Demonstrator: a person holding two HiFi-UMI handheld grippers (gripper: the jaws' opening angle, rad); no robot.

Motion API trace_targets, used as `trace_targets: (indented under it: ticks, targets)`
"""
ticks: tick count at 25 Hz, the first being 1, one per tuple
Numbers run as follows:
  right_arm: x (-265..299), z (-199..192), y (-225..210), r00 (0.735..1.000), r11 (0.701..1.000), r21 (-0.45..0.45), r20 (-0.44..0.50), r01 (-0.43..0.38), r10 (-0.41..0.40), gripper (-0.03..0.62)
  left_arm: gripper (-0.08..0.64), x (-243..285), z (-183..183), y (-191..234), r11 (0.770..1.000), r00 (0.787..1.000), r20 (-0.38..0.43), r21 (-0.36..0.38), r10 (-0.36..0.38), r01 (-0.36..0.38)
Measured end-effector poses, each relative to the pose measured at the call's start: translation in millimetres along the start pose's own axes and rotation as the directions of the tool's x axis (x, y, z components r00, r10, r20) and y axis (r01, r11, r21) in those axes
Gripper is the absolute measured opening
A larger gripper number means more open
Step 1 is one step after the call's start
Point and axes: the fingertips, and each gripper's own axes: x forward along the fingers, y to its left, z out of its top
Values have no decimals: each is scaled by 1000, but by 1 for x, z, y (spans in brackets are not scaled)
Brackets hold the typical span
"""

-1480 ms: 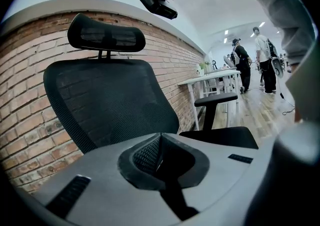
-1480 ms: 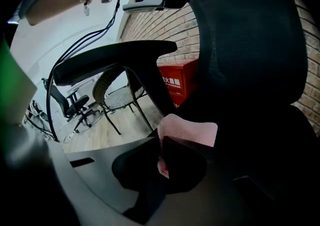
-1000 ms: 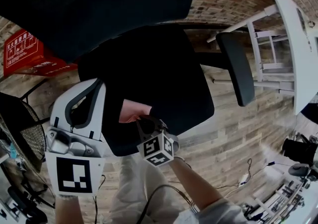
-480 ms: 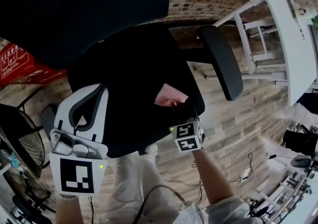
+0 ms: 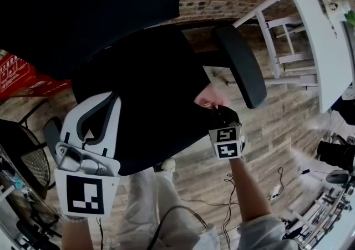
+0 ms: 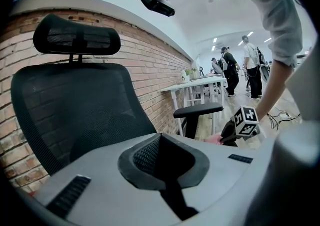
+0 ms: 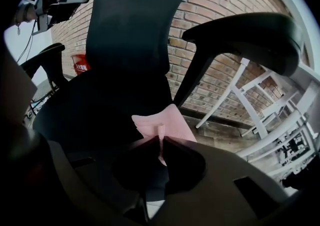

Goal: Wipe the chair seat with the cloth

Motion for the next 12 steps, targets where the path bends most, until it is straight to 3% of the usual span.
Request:
trace_targets:
  ticks: [12]
  targets:
    - [-8, -10, 104, 984, 984, -7, 14, -176, 176, 49, 18, -18, -9, -2, 1000, 1000, -13, -9, 29, -29]
